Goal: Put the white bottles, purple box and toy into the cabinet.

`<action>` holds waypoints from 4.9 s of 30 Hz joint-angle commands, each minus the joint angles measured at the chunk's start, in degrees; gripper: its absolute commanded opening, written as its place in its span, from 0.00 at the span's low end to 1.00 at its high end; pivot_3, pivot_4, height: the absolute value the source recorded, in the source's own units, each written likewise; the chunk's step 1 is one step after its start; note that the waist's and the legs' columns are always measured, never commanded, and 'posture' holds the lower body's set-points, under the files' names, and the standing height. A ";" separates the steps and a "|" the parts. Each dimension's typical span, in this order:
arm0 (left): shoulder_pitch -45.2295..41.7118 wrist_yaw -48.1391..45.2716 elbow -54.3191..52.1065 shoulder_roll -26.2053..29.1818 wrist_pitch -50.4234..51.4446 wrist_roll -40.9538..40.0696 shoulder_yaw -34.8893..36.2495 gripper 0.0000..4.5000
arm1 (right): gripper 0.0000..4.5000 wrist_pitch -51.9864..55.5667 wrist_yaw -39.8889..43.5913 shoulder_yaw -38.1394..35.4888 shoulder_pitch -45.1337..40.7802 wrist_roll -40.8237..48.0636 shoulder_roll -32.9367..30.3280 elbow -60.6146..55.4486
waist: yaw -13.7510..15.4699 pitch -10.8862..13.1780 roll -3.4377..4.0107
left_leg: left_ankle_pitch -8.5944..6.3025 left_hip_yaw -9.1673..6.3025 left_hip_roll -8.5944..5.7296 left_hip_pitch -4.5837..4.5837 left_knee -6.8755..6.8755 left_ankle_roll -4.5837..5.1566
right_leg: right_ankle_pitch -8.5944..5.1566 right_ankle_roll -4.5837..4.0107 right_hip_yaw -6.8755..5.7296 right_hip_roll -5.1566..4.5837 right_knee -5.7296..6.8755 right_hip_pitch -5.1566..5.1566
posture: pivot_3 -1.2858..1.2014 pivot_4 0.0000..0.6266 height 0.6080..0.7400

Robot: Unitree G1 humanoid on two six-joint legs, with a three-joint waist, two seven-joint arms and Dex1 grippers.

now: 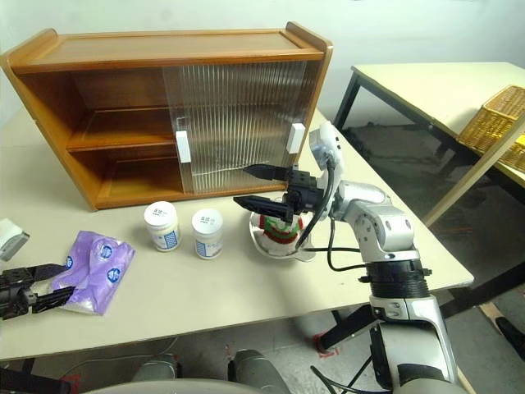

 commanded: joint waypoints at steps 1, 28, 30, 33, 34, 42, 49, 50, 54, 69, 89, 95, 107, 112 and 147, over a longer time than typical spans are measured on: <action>-1.14 0.29 0.75 0.10 0.63 0.04 -0.77 0.62 | 1.00 -0.89 0.09 0.18 -0.86 -0.57 0.07 -0.21 | -0.02 0.00 0.00 | 0.00 0.00 0.00 0.00 0.00 0.00 | 0.00 0.00 0.00 0.00 0.00 0.00 | 0.52 0.00 1.00; -21.81 3.57 1.90 -6.59 5.67 -15.56 2.74 0.01 | 1.00 -2.48 -0.17 0.44 -1.01 -1.15 0.88 0.75 | 0.08 -0.01 -0.02 | 0.08 0.23 -0.09 0.12 0.10 0.00 | 0.02 0.08 -0.02 0.01 0.19 0.12 | 0.51 0.00 1.00; -23.48 4.76 2.35 -7.30 6.42 -17.18 3.51 0.01 | 1.00 -2.40 -0.23 0.41 -0.95 -1.12 0.90 0.67 | 0.10 -0.01 -0.02 | 0.10 0.25 -0.08 0.24 0.11 -0.01 | -0.01 0.18 -0.01 0.02 0.22 0.24 | 0.51 0.00 1.00; -25.36 6.31 2.63 -8.04 7.50 -19.31 4.21 0.01 | 1.00 -2.40 -0.27 0.38 -0.80 -1.15 0.90 0.64 | 0.08 0.00 -0.01 | 0.11 0.28 -0.09 0.52 0.09 -0.01 | -0.15 0.40 0.03 0.03 0.23 0.52 | 0.51 0.00 1.00; -25.92 6.88 2.68 -8.31 7.74 -19.92 4.39 0.01 | 1.00 -2.42 -0.29 0.37 -0.77 -1.17 0.90 0.66 | 0.09 0.00 -0.01 | 0.11 0.27 -0.10 0.59 0.09 -0.01 | -0.38 0.81 0.03 0.03 0.24 0.60 | 0.51 0.00 1.00; -29.72 11.66 2.67 -10.14 10.44 -26.58 7.50 0.01 | 1.00 -2.49 -0.35 0.40 -0.76 -1.28 0.97 0.82 | 0.09 0.01 -0.02 | 0.14 0.25 -0.10 0.90 0.10 0.00 | -0.43 0.87 0.05 0.02 0.30 0.91 | 0.51 0.00 1.00; -32.68 15.64 3.59 -10.62 11.39 -30.25 8.75 0.01 | 1.00 -2.75 -0.27 0.47 -0.94 -1.44 1.13 1.21 | 0.18 0.02 -0.03 | 0.15 0.26 -0.11 0.89 0.09 -0.02 | -0.48 0.88 0.04 0.03 0.31 0.91 | 0.51 0.00 1.00; -33.44 16.52 3.62 -11.06 11.27 -30.67 8.57 0.01 | 1.00 -2.81 -0.30 0.52 -0.99 -1.50 1.19 1.29 | 0.19 0.02 -0.03 | 0.15 0.26 -0.11 0.90 0.09 -0.02 | -0.48 0.88 0.04 0.03 0.31 0.91 | 0.51 0.00 1.00; -36.79 20.35 4.47 -13.51 9.89 -30.39 7.43 0.01 | 1.00 -2.90 -0.45 0.53 -0.99 -1.56 1.31 1.34 | 0.31 0.03 -0.04 | 0.19 0.27 -0.14 0.91 0.11 -0.06 | -0.48 0.89 0.05 0.02 0.32 0.96 | 0.51 0.00 1.00; -45.10 30.37 10.61 -20.84 3.76 -25.44 5.83 0.01 | 1.00 -2.88 -0.61 0.47 -0.44 -1.55 1.10 1.01 | 0.32 0.24 -0.35 | 0.22 0.33 -0.21 1.27 0.15 -0.07 | -0.54 1.03 0.09 0.04 0.33 1.32 | 0.51 0.00 1.00; -54.42 45.34 22.26 -36.92 -17.90 -17.01 7.50 0.01 | 1.00 -2.68 -0.52 0.53 0.00 -1.38 0.89 0.52 | 0.61 0.64 -0.93 | 0.20 0.35 -0.46 1.80 0.14 -0.06 | -0.78 1.48 0.10 0.21 0.19 2.08 | 0.51 0.00 1.00; -56.29 47.96 26.40 -42.34 -23.42 -14.82 6.58 0.01 | 1.00 -2.49 -0.85 0.56 -0.14 -1.30 1.11 0.24 | 0.77 0.75 -1.10 | 0.18 0.40 -0.76 1.80 0.19 -0.03 | -0.85 1.80 0.07 0.07 0.16 2.16 | 0.50 0.00 1.00; -59.92 49.71 37.44 -48.66 -33.99 -9.63 5.72 0.01 | 1.00 -2.19 -1.50 0.29 0.48 -1.00 1.13 -0.81 | 0.73 0.80 -1.18 | 0.17 0.39 -1.14 1.83 0.28 -0.01 | -0.94 2.09 0.10 -0.28 0.15 2.32 | 0.50 0.00 1.00; -61.79 50.43 39.92 -49.89 -37.73 -8.36 5.83 0.01 | 1.00 -2.14 -1.83 0.33 0.58 -0.93 1.21 -1.08 | 0.67 0.83 -1.21 | 0.16 0.40 -1.19 1.83 0.29 0.01 | -0.99 2.21 0.10 -0.33 0.15 2.34 | 0.50 0.00 1.00; -42.53 29.49 13.76 -43.68 -34.48 -5.90 -5.37 1.00 | 1.00 -3.97 0.23 0.54 1.50 -1.78 1.12 1.34 | 0.60 0.88 -1.28 | 0.11 0.39 -1.32 1.83 0.32 0.08 | -1.10 2.40 0.06 -0.41 0.14 2.42 | 0.50 0.00 1.00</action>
